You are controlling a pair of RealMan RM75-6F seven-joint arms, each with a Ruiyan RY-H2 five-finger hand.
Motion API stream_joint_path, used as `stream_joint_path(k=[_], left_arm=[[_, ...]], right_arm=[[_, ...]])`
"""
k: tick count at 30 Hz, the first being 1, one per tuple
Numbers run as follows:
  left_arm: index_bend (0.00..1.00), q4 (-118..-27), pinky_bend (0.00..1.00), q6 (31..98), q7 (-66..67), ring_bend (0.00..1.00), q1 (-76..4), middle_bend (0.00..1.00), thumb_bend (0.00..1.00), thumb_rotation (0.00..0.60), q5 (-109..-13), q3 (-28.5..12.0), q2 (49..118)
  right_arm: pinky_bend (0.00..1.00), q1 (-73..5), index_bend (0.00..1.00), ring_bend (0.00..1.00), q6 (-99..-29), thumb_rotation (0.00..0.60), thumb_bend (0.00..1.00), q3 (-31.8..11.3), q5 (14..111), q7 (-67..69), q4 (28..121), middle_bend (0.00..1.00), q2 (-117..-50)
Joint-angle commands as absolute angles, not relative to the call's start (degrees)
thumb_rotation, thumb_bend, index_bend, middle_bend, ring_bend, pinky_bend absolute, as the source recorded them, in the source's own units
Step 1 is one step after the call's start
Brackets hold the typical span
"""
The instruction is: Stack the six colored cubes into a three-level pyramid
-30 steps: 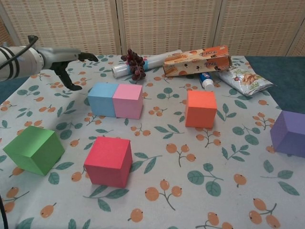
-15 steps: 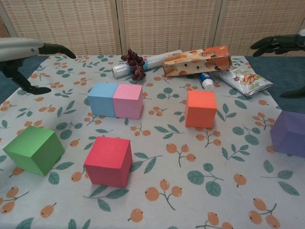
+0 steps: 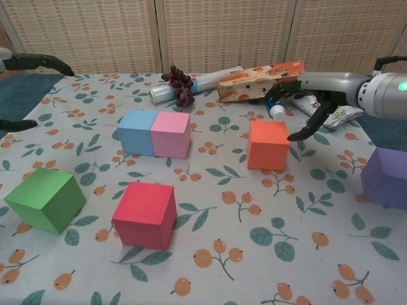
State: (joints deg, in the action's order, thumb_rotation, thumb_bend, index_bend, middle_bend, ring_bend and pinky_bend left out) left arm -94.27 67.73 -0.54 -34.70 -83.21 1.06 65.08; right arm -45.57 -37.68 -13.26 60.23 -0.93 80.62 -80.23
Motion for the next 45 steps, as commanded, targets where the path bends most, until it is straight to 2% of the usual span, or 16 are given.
stream_joint_path(k=[1, 14, 18, 22, 24, 32, 45], left_arm=[[0.14, -93.68, 0.05, 67.63, -1.47, 0.0, -34.21, 0.06, 0.33, 0.6, -83.96, 1.12, 65.22], [0.14, -91.92, 0.05, 67.43, -5.89, 0.0, -32.68, 0.06, 0.33, 0.6, -86.78, 0.76, 65.18], [0.14, -91.38, 0.05, 67.08, -6.57, 0.0, -32.42, 0.06, 0.33, 0.6, -87.4, 0.71, 65.25], [0.14, -91.25, 0.05, 67.28, -6.8, 0.0, -32.1, 0.06, 0.33, 0.6, -87.74, 0.37, 65.27], [0.14, -91.33, 0.05, 67.34, -6.8, 0.0, -31.95, 0.06, 0.33, 0.6, -87.83, 0.18, 65.21], [0.14, -92.21, 0.05, 67.51, -5.77, 0.0, -31.43, 0.06, 0.33, 0.6, -88.33, -0.32, 64.93], [0.14, -92.57, 0.05, 66.75, -5.28, 0.0, -30.87, 0.06, 0.33, 0.6, -88.43, -0.65, 65.01]], right_arm=[[0.05, -46.94, 0.13, 0.0, -36.53, 0.6, 0.11, -12.86, 58.02, -1.85, 78.04, 0.11, -82.73], [0.07, -48.79, 0.19, 0.0, -35.68, 0.6, 0.1, -11.77, 55.42, -2.41, 72.05, 0.12, -88.02], [0.08, -48.76, 0.25, 0.0, -36.24, 0.6, 0.11, -11.55, 54.56, -3.01, 71.38, 0.13, -88.36], [0.11, -48.7, 0.36, 0.0, -37.45, 0.6, 0.1, -11.86, 54.39, -3.13, 71.1, 0.19, -88.99], [0.11, -48.86, 0.39, 0.01, -37.65, 0.6, 0.1, -12.17, 54.43, -3.11, 71.71, 0.21, -88.88], [0.11, -52.22, 0.39, 0.01, -35.57, 0.6, 0.1, -14.2, 50.74, -4.82, 74.13, 0.21, -88.4], [0.11, -61.91, 0.36, 0.01, -34.21, 0.6, 0.1, -14.71, 36.1, -12.66, 68.9, 0.21, -94.2]])
